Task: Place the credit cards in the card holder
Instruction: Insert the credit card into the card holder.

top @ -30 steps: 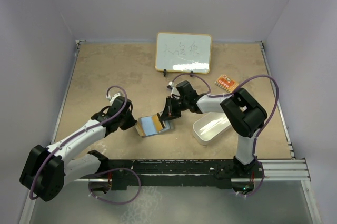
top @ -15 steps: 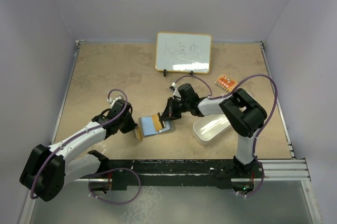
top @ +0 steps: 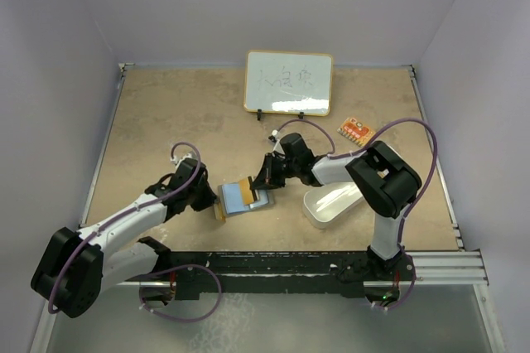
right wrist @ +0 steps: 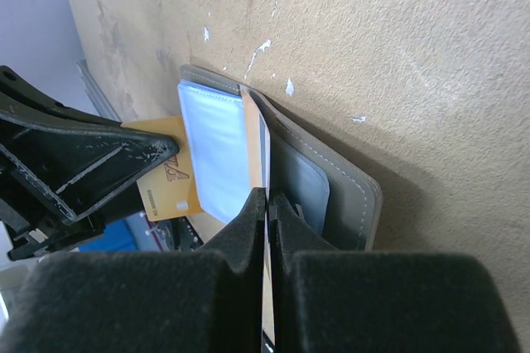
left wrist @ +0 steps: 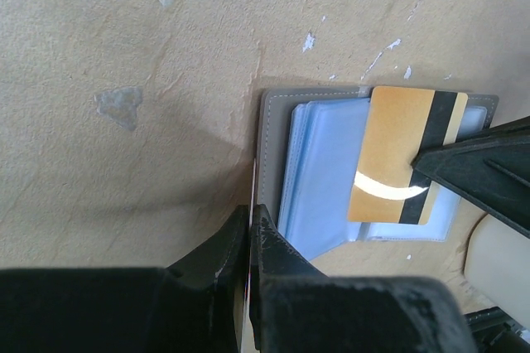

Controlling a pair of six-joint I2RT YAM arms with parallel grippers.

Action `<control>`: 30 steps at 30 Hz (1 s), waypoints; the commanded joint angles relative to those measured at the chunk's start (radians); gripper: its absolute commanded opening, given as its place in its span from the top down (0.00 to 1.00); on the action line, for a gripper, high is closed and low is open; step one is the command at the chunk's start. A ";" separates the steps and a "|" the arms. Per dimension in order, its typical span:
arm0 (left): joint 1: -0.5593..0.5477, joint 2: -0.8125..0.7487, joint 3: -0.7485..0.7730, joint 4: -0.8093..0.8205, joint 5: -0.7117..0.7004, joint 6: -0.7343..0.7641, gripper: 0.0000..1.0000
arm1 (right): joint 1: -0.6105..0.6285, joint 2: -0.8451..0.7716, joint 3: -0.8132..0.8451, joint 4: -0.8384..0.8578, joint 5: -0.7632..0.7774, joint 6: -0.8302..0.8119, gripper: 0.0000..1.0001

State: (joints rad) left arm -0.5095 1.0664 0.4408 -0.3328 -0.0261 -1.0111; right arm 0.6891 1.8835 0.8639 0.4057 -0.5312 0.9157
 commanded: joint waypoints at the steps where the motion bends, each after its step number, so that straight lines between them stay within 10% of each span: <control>1: 0.008 -0.026 -0.013 0.040 0.013 -0.013 1.00 | 0.017 -0.014 -0.020 -0.024 0.074 -0.004 1.00; 30: 0.007 -0.020 -0.049 0.081 0.031 -0.037 1.00 | 0.057 -0.051 -0.045 -0.074 0.135 0.012 1.00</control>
State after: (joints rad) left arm -0.5060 1.0515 0.4084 -0.2985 -0.0067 -1.0367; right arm 0.7227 1.8233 0.8295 0.3767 -0.4358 0.9302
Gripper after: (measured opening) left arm 0.003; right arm 0.005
